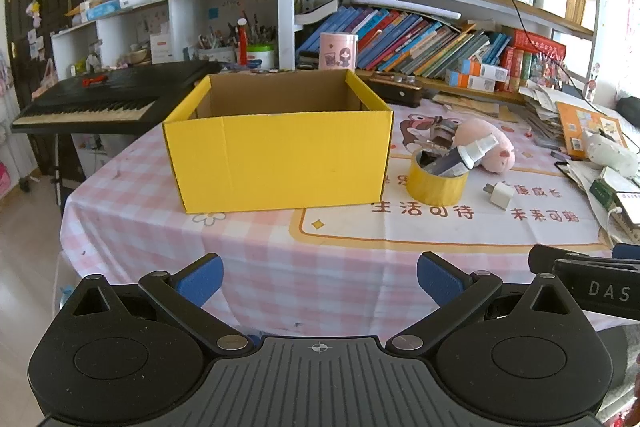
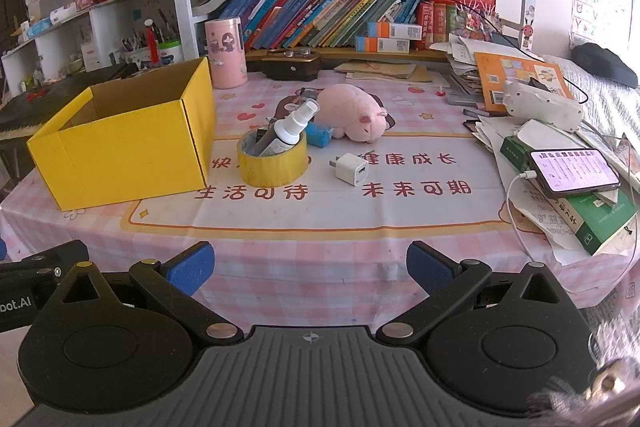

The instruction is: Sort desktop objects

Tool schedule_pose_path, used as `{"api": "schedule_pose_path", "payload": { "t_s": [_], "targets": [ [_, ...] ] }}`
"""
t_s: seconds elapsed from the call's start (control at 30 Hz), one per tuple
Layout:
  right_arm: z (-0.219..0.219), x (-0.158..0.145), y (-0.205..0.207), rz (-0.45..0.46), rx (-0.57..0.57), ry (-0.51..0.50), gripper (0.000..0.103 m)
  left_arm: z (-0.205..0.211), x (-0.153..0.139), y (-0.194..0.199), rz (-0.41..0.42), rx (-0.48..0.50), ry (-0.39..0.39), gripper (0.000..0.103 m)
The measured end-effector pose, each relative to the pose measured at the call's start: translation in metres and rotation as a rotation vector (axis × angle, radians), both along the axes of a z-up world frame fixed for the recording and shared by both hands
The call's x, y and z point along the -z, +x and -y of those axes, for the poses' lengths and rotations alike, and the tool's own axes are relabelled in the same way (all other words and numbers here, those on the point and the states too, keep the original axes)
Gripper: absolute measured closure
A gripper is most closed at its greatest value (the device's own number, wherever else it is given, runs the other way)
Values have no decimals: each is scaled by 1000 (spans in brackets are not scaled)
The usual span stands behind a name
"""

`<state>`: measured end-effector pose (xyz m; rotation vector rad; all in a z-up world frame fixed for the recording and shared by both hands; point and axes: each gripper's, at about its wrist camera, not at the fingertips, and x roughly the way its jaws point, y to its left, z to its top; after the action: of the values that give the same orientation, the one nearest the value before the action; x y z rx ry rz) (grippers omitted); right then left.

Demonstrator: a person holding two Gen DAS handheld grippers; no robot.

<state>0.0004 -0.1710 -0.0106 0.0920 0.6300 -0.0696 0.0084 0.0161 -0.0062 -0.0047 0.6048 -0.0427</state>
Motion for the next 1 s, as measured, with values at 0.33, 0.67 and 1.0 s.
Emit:
{"api": "schedule_pose_path", "payload": {
  "t_s": [0.33,0.67,1.0],
  "targets": [
    [1,-2,-6,10,7,-1,0,4,2,-4,13,52,4,0],
    [3,-2,-4,-4,22,-16,0,9,5,0,-3,73,-1,0],
    [15,2,8,-17,38,-24,0,18,8,16,-36,95,-19,0]
  ]
}}
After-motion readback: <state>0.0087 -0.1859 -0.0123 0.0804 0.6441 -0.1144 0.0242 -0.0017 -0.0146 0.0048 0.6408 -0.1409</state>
